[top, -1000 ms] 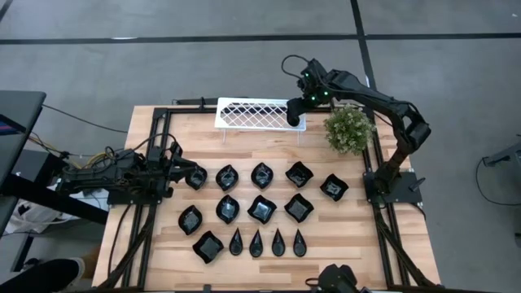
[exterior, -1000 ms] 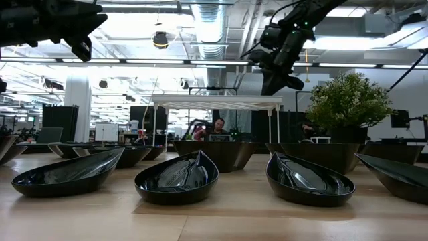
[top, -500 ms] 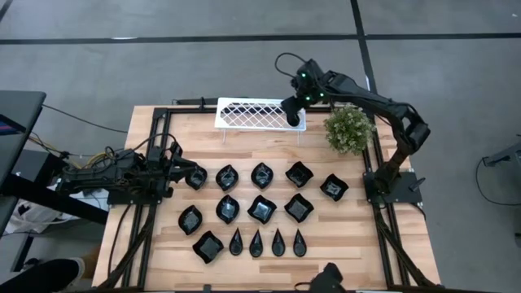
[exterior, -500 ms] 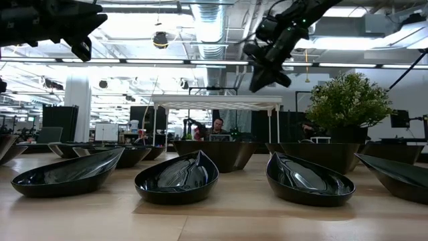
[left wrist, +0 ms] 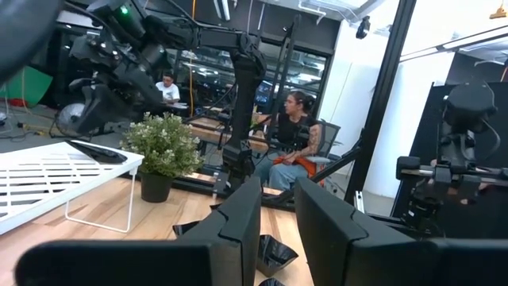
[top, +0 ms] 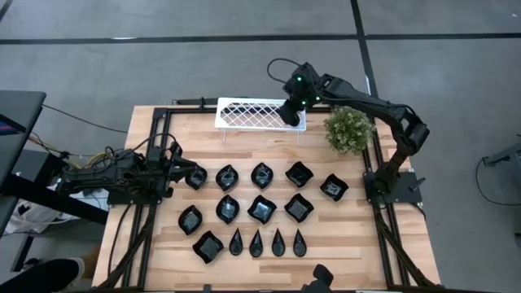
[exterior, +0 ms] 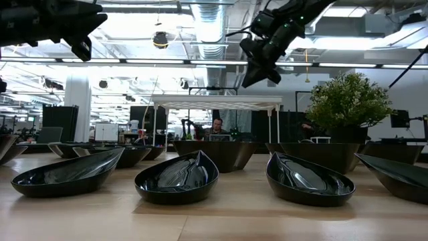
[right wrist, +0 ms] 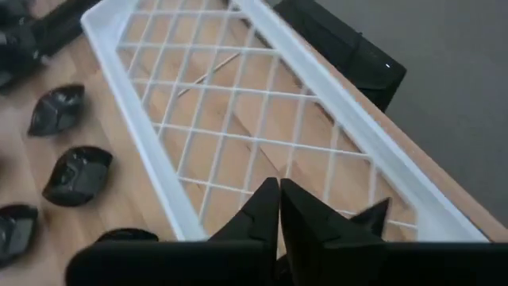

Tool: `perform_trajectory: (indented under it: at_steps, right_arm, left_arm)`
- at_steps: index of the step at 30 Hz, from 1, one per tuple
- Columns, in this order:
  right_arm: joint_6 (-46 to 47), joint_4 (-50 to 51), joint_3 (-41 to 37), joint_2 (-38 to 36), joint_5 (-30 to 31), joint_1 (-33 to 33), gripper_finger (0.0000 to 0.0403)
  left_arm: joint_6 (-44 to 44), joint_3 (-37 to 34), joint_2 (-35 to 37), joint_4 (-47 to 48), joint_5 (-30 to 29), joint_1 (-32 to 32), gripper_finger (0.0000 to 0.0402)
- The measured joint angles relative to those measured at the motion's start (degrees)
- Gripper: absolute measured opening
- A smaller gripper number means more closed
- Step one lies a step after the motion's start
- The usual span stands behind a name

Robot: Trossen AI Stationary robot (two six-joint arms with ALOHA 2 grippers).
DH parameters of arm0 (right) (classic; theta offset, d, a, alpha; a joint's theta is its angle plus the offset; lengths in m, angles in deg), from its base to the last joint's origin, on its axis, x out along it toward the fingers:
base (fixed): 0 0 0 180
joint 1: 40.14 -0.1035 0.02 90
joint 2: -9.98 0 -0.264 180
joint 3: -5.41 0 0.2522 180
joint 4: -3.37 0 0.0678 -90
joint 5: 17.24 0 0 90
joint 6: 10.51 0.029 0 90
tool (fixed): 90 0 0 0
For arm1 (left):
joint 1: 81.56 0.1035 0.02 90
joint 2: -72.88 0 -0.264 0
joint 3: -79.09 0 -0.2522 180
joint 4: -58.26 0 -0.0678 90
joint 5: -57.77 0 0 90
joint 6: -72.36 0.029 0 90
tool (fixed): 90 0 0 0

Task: Pick & Place Mini shaped plates
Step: Adjust the shelf

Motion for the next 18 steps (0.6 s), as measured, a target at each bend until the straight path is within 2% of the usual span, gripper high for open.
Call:
perform_trajectory:
  at_steps: [8, 18]
  right_arm:
    - [-4.4, 3.7, 0.0, 0.0, 3.5, 0.1, 0.001]
    - [-5.7, 3.5, 0.0, 0.0, 3.5, 0.2, 0.001]
  left_arm:
    - [0.0, 0.0, 0.0, -0.4, 0.0, 0.0, 0.0082]
    - [0.0, 0.0, 0.0, -1.2, 0.0, 0.0, 0.0082]
